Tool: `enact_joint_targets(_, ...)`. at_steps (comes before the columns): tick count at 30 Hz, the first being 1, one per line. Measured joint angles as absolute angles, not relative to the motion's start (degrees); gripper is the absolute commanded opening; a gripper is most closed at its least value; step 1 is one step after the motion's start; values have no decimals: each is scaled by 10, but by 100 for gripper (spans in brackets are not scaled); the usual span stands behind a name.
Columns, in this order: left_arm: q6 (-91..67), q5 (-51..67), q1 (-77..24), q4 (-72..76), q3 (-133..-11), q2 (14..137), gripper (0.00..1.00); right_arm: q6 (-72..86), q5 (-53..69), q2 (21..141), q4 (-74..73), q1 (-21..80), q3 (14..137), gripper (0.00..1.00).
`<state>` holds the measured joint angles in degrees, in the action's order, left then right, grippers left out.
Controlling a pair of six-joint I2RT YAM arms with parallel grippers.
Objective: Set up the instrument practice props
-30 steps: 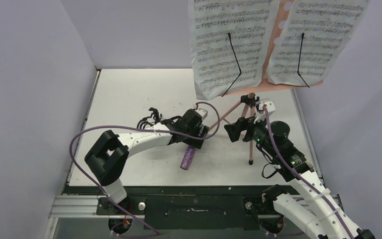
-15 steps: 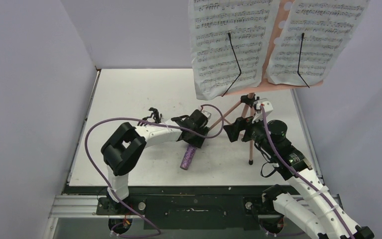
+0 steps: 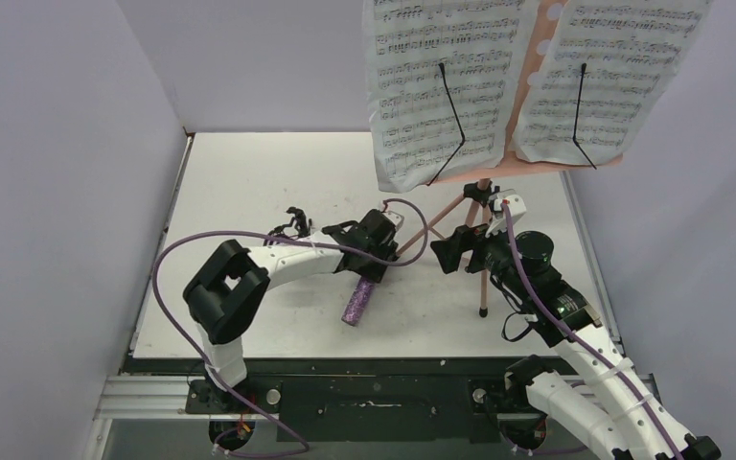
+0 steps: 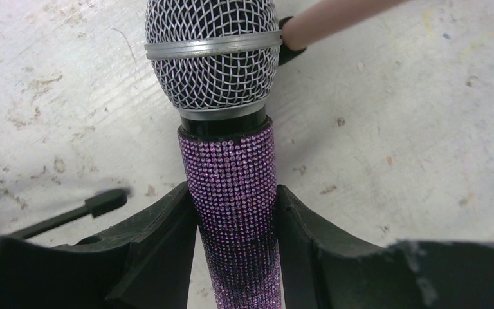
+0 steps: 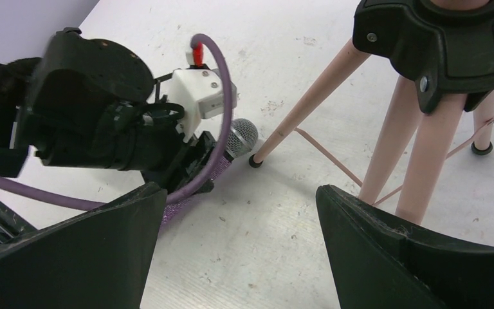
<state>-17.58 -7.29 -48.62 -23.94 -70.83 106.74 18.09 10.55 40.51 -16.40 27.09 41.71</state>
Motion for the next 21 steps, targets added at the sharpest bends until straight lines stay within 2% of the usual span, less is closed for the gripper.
enact_joint_targets(10,-199,-4,-460,-141,-588,860,0,189,116,405,-163,271,417,90)
enact_joint_targets(21,-316,153,-360,151,-357,635,0,206,148,405,-138,271,415,90)
